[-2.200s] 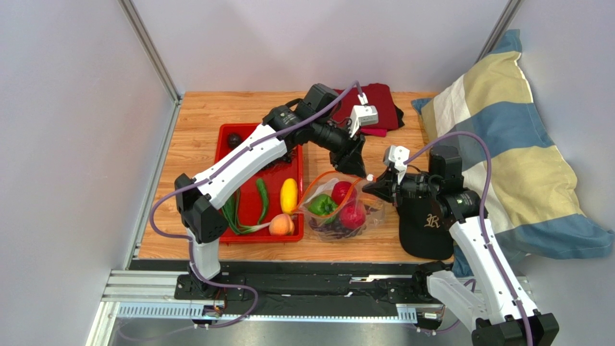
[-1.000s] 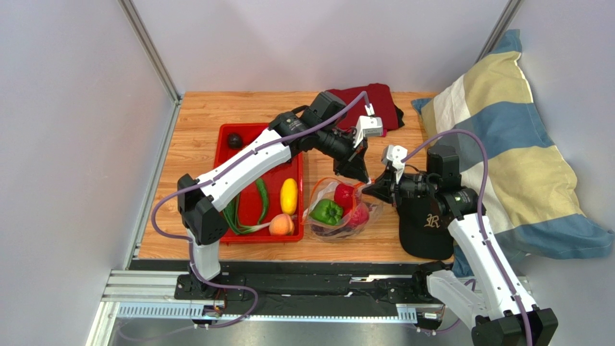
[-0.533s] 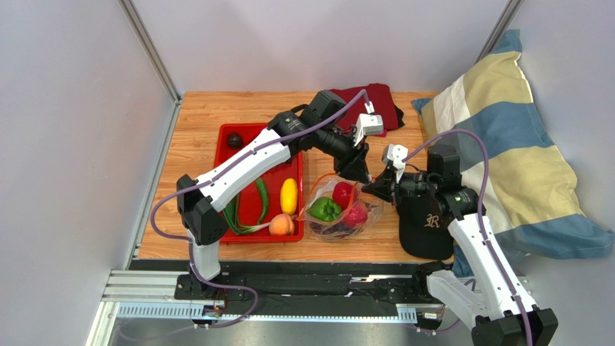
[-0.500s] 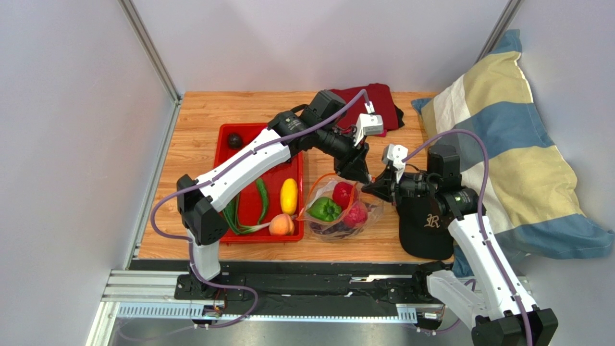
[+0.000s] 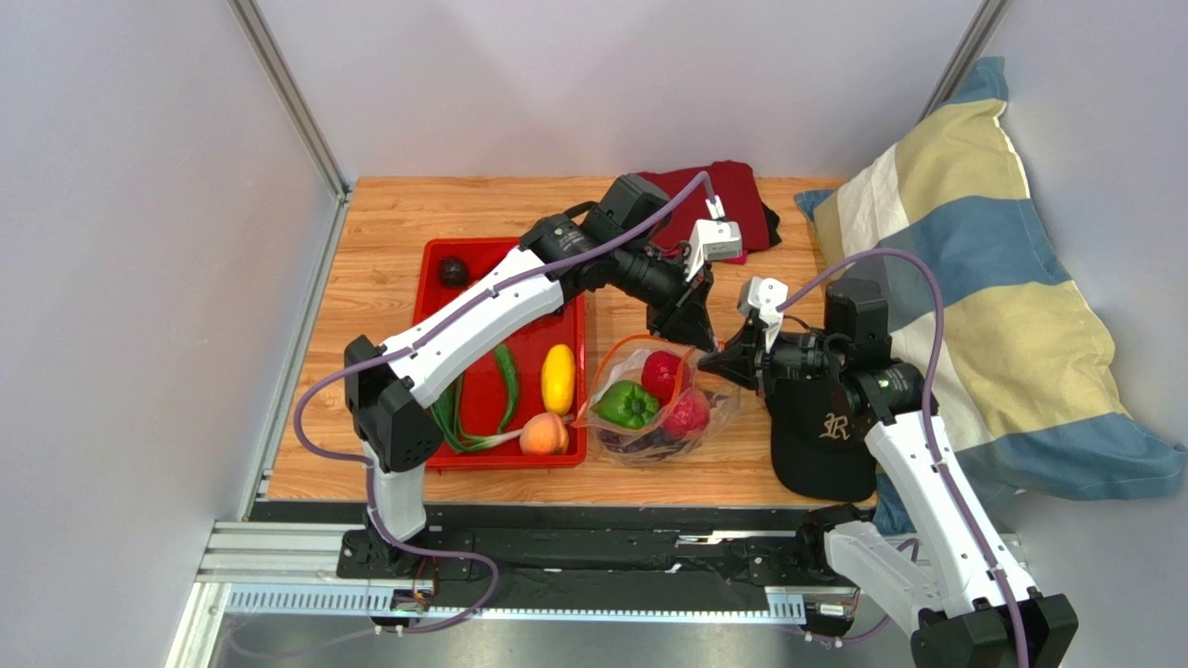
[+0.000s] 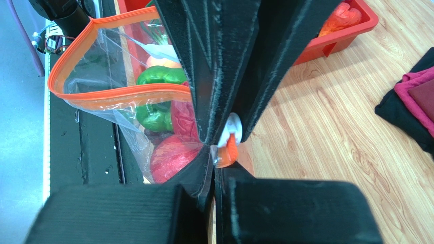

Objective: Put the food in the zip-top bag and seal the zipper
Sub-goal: Zip the zipper food storage bag at the center of the board.

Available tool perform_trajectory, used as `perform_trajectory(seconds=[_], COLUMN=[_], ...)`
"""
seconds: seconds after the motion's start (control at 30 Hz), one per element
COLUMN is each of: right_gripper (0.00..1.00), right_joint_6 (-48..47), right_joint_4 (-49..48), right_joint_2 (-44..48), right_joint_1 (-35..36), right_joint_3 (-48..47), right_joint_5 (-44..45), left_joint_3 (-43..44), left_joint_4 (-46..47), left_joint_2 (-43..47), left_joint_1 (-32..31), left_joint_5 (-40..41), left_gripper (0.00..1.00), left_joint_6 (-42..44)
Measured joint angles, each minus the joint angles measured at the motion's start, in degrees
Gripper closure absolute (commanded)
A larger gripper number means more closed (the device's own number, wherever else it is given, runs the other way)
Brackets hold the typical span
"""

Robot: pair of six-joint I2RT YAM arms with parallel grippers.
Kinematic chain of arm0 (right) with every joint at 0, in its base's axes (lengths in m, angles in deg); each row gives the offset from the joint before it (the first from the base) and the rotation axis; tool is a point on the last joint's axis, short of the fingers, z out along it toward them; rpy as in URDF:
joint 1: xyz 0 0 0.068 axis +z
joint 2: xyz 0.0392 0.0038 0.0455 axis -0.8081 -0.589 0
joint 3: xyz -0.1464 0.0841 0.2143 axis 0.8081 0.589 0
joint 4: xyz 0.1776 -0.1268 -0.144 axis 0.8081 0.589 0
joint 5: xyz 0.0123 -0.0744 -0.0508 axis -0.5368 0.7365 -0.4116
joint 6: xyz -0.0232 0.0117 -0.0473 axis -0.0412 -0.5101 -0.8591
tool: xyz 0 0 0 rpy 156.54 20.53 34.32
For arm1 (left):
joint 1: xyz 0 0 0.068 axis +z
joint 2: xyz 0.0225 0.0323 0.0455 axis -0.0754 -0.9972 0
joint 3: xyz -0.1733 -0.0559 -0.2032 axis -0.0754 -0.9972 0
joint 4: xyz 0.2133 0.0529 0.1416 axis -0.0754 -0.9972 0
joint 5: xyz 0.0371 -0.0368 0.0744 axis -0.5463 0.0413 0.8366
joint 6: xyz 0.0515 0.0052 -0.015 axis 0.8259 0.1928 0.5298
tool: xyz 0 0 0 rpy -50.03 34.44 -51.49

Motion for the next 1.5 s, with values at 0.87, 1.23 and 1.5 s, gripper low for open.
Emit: perform_trajectory(seconds=[0.87, 1.23, 1.5], right_gripper=[1.00, 1.00, 1.00], right_joint_6=[2.54, 4.37, 5.14], right_joint_4=[-0.42, -1.03, -2.32], right_joint_2=[0.79, 3.19, 5.92], right_joint_1=[0.13, -1.73, -3.41], right_joint_3=[0.00, 1.66, 3.17], right_joint_5=[2.45, 3.61, 4.76], left_joint_3=[-6.34, -9.44, -11.85], left_joint_4=[-4.13, -7.08, -10.80], left_joint_2=[3.91, 6.49, 9.35], left_joint_1=[3.10, 4.81, 7.21], left_joint_5=[0.94, 3.15, 5.88], left_gripper=[0.94, 0.93, 0.93], left_joint_6=[6.99, 9.86, 12.59])
